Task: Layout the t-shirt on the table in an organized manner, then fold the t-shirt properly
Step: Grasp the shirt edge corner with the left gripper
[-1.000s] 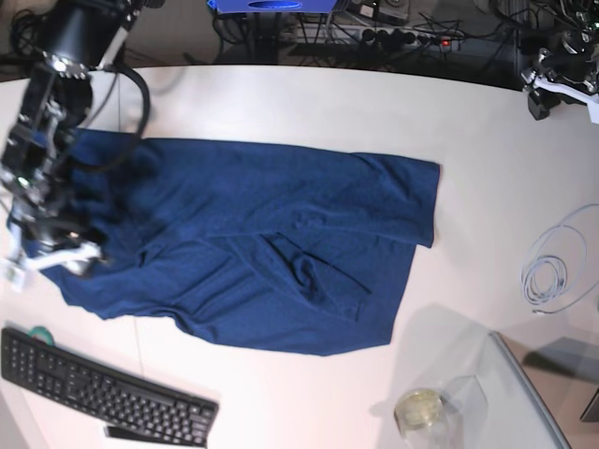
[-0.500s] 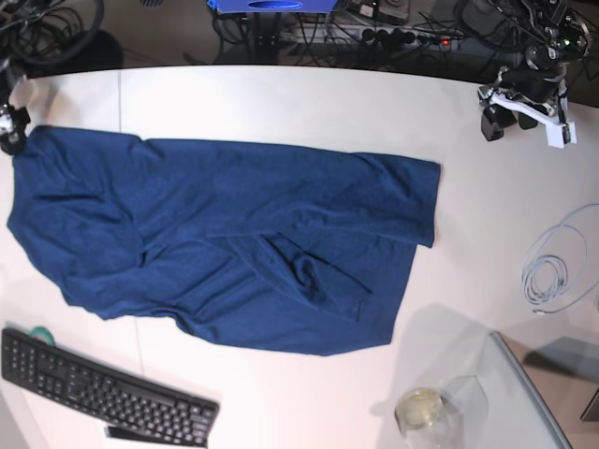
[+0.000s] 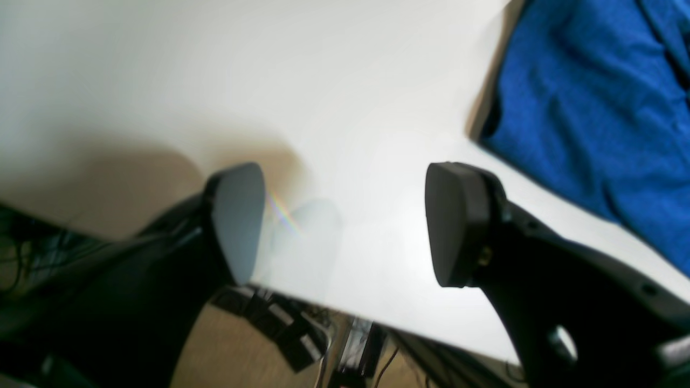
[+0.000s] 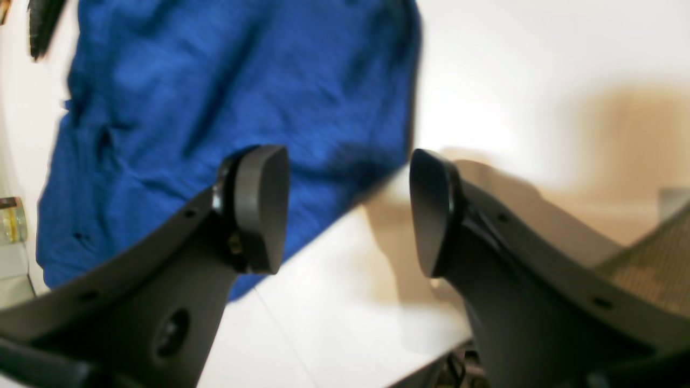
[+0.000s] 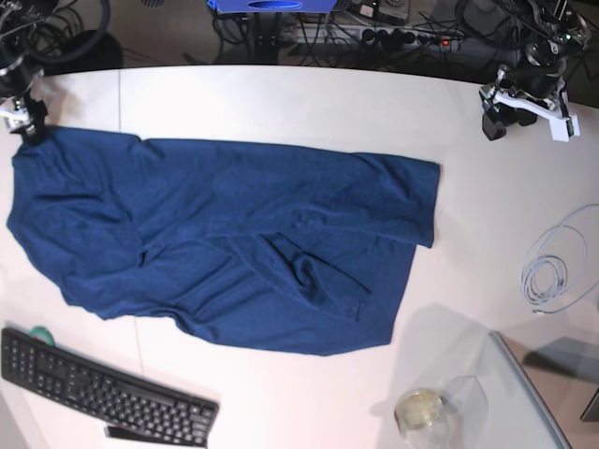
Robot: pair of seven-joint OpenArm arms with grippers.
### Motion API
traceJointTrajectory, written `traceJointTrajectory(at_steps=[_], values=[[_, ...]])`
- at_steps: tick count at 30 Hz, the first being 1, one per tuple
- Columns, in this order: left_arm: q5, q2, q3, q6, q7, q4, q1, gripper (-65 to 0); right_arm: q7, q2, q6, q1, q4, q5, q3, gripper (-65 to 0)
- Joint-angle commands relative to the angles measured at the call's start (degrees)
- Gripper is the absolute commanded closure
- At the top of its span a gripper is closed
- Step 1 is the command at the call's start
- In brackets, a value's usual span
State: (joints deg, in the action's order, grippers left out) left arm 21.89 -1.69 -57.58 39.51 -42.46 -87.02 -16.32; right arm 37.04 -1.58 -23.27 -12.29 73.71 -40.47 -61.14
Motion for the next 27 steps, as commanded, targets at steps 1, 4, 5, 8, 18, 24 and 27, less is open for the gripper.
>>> traceJointTrajectory(at_steps=[1,4,5,8,18,24,27], values=[[0.92,0.6,-0.22,0.49,1.09,-0.76,-0.08,-44.8,-0.95,0.66,-0.87,0.73,-0.26,-0.72,-0.09,-33.5],[0.92,0.6,-0.22,0.49,1.09,-0.76,-0.17,-44.8,-0.95,0.84,-0.87,1.96,-3.34,-0.63,-0.35,-33.5],[0.92,0.6,-0.22,0.49,1.09,-0.76,-0.17,-44.8,-1.04,1.45,-0.87,1.96,-3.95,-0.63,-0.09,-33.5],[0.92,0.51,-0.13,0.49,1.09,-0.76,-0.17,-44.8,-1.04,2.95,-0.87,3.46,-6.94,-0.63,-0.44,-33.5],[0.92,0.33,3.21,0.49,8.92,8.12,2.91,-44.8,-1.04,6.82,-0.87,5.83,-13.89,-0.72,-0.26,-32.9],[0.92,0.33,8.66,0.49,9.62,11.11,5.63,-44.8,-1.04,6.73,-0.87,5.75,-13.8,-0.72,-0.17,-32.9],[0.92,0.33,9.19,0.49,9.62,14.45,8.18,-44.8,-1.04,6.73,-0.87,5.66,-13.8,-0.72,-0.09,-32.9]])
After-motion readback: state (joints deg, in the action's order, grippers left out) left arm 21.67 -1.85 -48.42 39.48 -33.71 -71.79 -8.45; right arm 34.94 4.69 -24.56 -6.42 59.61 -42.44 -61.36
